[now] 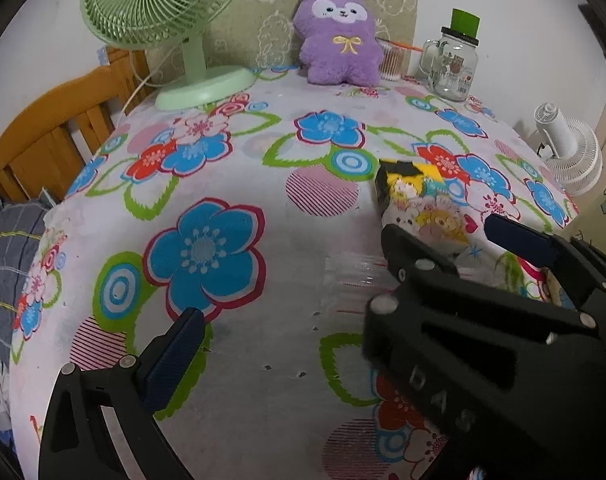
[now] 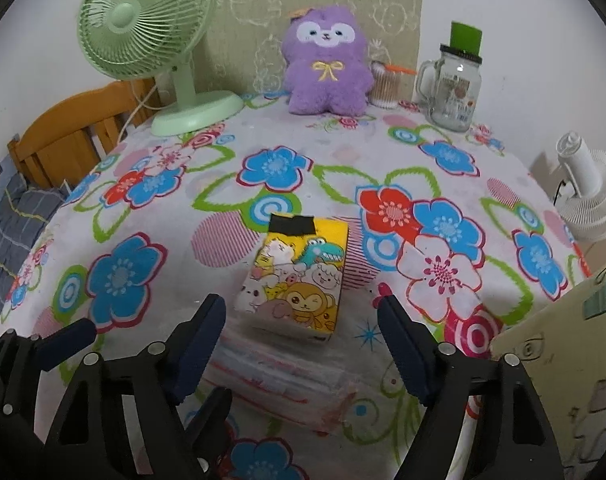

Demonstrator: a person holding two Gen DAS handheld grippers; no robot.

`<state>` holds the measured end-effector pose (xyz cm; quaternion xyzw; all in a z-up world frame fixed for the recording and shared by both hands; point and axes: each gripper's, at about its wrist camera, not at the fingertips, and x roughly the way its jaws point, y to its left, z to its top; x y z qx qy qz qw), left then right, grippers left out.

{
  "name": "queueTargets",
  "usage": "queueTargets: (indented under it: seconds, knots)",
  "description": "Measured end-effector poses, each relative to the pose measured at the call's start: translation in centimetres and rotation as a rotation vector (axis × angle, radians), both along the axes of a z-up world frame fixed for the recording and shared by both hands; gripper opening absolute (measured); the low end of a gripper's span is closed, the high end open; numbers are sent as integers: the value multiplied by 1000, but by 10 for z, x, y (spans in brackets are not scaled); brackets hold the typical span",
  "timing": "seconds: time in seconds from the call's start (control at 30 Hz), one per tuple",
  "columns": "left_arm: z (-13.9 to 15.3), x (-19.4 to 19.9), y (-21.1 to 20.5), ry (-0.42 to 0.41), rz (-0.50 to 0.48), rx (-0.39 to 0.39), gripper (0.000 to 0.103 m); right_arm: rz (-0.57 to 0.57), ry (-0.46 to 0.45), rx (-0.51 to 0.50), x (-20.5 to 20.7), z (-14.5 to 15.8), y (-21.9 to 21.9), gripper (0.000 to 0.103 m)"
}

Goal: Organize soft objects
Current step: 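Grasp the yellow snack box with the right tool while the left tool grasps the clear straws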

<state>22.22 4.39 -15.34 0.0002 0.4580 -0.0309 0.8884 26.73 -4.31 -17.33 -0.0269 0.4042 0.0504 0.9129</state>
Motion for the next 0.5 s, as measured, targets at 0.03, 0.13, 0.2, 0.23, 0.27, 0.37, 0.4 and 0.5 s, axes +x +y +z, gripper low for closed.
queueTargets:
  seconds: [0.03, 0.13, 0.2, 0.23, 0.27, 0.37, 0.4, 0.5]
  knots:
    - [-1, 0, 0, 4, -2, -5, 103, -3, 6, 6, 1, -2, -1, 73]
    - [-2, 1, -2, 4, -12, -7, 103, -19, 32, 30, 4, -7, -6, 56]
    - [-2, 1, -2, 4, -17, -10, 103, -21, 35, 40, 5, -8, -8, 54]
    - [-2, 1, -3, 5, -18, -10, 103, -21, 34, 38, 5, -8, -8, 53]
    - [-2, 1, -3, 4, -21, -9, 103, -20, 32, 31, 5, -7, -8, 52]
    - [-1, -1, -7, -3, -30, 3, 103, -17, 24, 28, 2, -6, -9, 50]
    - [0, -2, -8, -9, -33, 9, 103, -18, 21, 30, 1, -5, -10, 50]
    - [2, -4, -12, -23, -45, 23, 103, -16, 10, 33, -5, -1, -14, 50]
